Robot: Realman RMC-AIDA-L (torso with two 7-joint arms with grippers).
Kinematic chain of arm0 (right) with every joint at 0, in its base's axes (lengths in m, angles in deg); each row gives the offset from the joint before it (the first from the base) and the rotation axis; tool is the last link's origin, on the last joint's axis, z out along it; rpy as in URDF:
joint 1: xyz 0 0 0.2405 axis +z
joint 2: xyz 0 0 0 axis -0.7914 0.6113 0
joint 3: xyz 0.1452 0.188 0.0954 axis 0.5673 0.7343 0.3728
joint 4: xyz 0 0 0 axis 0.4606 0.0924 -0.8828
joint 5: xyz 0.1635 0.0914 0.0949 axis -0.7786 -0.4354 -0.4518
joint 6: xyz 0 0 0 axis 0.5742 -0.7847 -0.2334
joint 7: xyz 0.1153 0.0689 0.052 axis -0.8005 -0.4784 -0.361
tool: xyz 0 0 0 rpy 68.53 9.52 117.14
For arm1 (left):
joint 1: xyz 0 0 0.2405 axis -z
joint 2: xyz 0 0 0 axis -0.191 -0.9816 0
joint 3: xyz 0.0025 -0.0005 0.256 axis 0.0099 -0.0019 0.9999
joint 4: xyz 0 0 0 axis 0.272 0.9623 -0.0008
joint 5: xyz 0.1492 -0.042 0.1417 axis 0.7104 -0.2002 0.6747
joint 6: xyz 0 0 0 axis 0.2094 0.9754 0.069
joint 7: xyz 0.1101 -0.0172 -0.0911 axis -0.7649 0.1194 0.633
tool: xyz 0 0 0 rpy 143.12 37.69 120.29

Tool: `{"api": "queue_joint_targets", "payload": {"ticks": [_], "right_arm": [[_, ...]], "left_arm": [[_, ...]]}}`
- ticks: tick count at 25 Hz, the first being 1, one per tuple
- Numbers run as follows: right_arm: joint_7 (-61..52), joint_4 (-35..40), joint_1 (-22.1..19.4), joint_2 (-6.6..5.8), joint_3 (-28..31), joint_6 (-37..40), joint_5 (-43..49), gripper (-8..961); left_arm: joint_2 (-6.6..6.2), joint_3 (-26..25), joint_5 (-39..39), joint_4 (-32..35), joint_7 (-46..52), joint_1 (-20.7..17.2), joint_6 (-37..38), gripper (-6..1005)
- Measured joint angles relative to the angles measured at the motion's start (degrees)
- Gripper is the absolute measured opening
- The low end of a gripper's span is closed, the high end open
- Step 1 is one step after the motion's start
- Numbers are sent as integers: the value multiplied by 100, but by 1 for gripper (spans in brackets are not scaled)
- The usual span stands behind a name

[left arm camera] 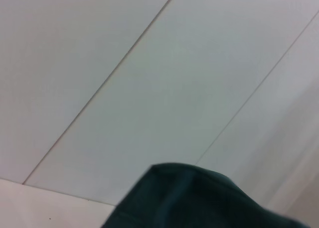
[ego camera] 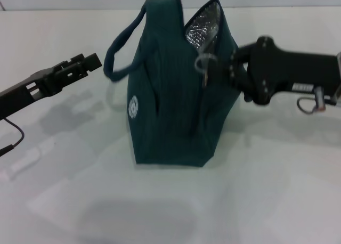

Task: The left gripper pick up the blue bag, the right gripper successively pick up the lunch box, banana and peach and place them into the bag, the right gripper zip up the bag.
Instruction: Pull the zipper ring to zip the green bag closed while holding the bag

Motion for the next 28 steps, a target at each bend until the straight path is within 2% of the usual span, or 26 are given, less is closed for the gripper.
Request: {"api": "queue_joint_targets", "payload": {"ticks": [8, 12, 15, 19, 28], "right_arm": [[-424, 324, 40, -12, -54, -454, -199, 7], [-541, 296, 292, -34, -225, -454, -168, 8], [-567, 263, 447, -30, -352, -470, -166, 8], [-641, 222, 594, -25, -542, -541, -166, 8], [-712, 221, 668, -5, -796, -555, -167, 8]], "left_arm": [[-1, 23, -50, 8, -15, -135, 355, 892], [-8, 187, 151, 26, -62, -156, 637, 892], [-10, 493, 232, 31, -147, -149, 743, 892], [6, 787, 249, 34, -185, -91, 749, 892], [45, 805, 238, -87, -142, 91, 523, 892]]}}
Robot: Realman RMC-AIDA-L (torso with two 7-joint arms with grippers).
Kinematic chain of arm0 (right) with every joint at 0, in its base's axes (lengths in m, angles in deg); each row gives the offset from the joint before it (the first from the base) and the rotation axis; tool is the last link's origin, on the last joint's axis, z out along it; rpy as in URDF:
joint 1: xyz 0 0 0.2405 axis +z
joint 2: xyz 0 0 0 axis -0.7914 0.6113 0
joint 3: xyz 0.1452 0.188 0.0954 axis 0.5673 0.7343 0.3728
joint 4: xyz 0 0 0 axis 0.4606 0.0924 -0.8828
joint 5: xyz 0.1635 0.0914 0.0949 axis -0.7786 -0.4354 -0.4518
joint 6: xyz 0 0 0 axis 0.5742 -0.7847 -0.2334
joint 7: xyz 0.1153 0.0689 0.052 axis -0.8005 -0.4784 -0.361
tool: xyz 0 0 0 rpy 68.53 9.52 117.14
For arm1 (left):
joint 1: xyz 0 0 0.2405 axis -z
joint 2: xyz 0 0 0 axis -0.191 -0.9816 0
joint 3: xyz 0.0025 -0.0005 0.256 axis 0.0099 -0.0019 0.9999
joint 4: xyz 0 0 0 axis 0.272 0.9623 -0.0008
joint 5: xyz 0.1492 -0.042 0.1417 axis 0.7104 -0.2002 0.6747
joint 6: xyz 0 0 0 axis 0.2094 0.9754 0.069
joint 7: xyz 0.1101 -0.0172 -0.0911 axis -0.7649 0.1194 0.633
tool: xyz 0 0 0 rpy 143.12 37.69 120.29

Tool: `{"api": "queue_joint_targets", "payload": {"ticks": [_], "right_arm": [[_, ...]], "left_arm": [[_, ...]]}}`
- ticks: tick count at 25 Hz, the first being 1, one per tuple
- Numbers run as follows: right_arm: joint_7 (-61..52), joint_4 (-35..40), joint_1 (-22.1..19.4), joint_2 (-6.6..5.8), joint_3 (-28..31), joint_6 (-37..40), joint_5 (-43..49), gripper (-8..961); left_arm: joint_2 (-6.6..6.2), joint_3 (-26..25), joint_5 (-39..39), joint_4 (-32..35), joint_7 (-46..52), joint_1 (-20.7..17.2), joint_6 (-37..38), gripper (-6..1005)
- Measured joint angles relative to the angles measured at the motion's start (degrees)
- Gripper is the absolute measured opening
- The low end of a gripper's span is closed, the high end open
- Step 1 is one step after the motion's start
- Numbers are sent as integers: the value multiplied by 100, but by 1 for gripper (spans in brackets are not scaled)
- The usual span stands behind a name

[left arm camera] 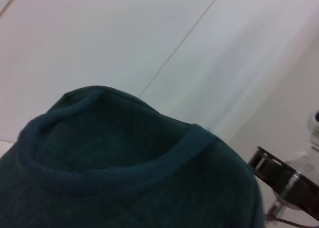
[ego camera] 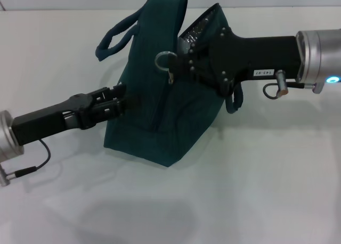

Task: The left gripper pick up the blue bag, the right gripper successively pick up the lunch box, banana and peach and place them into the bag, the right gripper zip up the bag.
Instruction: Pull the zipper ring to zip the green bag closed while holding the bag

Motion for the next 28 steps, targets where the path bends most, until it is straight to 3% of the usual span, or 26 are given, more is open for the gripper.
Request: {"api": "queue_joint_targets", "payload": {"ticks": [13, 21, 28], "right_arm": [[-74, -5, -12, -7, -80, 35, -33, 8], [-122, -5, -19, -13, -82, 41, -27, 8], [-157, -5, -40, -13, -82, 50, -51, 9]], "left_arm": [[-11, -34, -29, -241, -17, 103, -211, 863], [-18, -44, -280, -447, -14, 81, -153, 433], [-10, -17, -324, -629, -104, 79, -147, 297]]}}
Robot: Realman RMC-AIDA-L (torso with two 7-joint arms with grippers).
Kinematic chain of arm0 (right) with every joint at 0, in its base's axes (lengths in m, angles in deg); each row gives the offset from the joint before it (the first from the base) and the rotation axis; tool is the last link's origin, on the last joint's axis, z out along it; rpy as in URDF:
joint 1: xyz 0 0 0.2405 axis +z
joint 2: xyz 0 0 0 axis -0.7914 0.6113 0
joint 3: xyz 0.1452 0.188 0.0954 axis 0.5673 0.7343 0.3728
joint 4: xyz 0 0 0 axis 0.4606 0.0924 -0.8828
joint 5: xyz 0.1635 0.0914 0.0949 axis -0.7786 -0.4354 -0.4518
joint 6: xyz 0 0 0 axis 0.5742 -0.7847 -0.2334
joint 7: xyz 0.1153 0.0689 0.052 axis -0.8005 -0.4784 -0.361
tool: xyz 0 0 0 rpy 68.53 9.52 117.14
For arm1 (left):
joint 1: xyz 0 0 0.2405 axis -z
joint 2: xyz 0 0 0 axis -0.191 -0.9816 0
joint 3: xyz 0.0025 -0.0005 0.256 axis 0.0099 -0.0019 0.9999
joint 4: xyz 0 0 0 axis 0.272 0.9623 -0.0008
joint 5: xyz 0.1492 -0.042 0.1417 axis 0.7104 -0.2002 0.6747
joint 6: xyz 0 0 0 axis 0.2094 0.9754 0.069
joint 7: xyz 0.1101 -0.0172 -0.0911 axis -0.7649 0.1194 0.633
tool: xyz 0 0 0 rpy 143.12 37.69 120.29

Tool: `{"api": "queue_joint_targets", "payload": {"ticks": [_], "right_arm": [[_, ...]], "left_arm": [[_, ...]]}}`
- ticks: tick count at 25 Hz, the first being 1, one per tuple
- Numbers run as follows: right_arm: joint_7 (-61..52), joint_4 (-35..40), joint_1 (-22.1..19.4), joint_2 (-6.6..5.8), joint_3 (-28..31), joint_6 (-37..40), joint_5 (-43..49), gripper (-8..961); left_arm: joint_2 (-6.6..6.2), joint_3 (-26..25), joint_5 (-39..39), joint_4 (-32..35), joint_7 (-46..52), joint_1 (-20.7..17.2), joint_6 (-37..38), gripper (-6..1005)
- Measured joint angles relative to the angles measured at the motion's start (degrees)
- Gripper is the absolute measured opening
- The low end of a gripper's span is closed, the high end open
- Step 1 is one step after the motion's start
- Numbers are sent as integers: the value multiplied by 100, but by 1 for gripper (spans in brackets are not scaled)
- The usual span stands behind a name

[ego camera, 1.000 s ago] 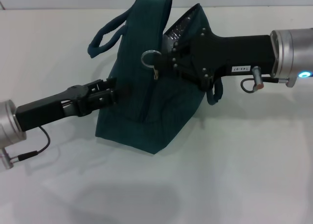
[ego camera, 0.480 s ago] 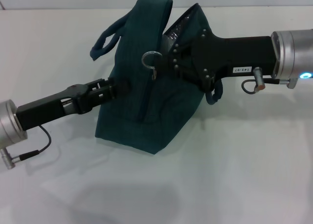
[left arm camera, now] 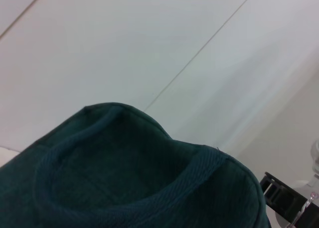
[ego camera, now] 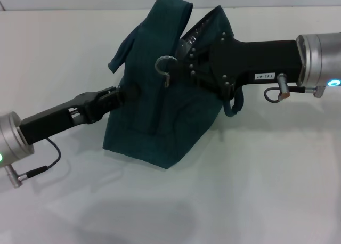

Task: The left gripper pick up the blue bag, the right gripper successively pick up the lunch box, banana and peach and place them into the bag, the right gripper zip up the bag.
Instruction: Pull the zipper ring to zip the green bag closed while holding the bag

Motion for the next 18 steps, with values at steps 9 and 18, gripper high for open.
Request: {"api": "queue_joint_targets", "payload": {"ticks": [9, 18], "right_arm": [[-199, 0, -21, 7, 37, -25, -34, 9], [-804, -4, -147, -18, 404, -69, -228, 9]], "left_arm": [[7, 7, -1, -194, -258, -4, 14, 171], [18, 17, 42, -482, -853, -18, 204, 84]]}}
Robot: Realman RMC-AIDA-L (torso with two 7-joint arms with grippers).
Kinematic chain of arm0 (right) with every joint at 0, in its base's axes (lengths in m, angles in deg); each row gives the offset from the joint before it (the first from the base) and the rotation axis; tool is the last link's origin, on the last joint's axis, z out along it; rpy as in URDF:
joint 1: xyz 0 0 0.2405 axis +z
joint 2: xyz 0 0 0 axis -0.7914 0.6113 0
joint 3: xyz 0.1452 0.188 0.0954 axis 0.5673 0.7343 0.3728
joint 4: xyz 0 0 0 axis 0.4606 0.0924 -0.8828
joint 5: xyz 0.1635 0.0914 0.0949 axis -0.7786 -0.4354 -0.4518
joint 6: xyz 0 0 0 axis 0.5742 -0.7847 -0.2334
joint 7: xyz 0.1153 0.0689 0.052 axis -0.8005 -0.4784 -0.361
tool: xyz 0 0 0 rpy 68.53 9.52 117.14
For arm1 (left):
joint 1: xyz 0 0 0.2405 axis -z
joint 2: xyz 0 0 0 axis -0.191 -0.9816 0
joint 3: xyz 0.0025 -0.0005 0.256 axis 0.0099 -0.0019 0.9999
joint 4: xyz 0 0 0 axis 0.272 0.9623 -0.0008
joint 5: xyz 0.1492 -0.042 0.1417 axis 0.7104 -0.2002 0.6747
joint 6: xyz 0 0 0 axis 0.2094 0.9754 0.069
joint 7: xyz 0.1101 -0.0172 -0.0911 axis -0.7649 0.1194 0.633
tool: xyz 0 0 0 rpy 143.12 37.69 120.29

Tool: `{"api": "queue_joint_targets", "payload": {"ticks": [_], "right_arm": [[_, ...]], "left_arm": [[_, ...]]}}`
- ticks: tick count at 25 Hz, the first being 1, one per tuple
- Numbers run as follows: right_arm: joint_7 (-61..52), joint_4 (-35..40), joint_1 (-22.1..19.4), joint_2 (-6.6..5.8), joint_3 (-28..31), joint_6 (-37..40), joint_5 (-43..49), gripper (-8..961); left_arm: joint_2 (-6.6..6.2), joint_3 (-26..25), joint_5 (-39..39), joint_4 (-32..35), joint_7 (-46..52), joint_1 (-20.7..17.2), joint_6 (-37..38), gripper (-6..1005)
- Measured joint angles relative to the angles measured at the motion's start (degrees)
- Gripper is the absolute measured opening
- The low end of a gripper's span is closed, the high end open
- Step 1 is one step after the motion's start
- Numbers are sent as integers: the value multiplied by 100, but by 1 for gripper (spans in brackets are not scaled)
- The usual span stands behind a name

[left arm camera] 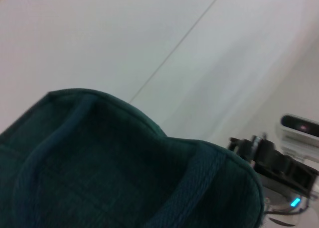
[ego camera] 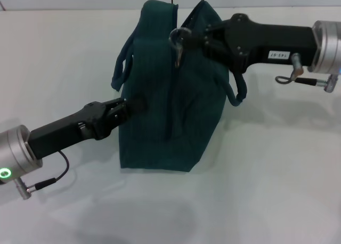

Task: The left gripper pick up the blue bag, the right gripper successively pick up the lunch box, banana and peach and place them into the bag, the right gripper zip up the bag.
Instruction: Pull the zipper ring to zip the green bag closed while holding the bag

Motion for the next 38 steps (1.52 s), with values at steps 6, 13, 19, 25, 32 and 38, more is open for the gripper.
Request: {"api": "queue_joint_targets", "payload": {"ticks": [6, 13, 19, 25, 32, 38], "right_arm": [[-342, -182, 6, -19, 222, -100, -2, 9], [-803, -281, 36, -34, 317, -57, -7, 9], [-1229, -275, 59, -52, 405, -113, -13, 9], [-1249, -294, 67, -58, 418, -376, 17, 10], [-1223, -372, 126, -40, 357, -871, 102, 10], [-1034, -426, 135, -18, 346, -1264, 191, 10]], "left_arm": [[7, 171, -1, -16, -80, 0, 24, 63], [9, 359, -4, -136, -219, 0, 29, 63], [9, 590, -14, -175, -437, -10, 241, 63], [8, 679, -3, -191, -764, -120, 613, 64], [8, 814, 5, -249, -931, -219, 816, 64], [-2, 757, -38, -221, -958, -403, 841, 64]]}}
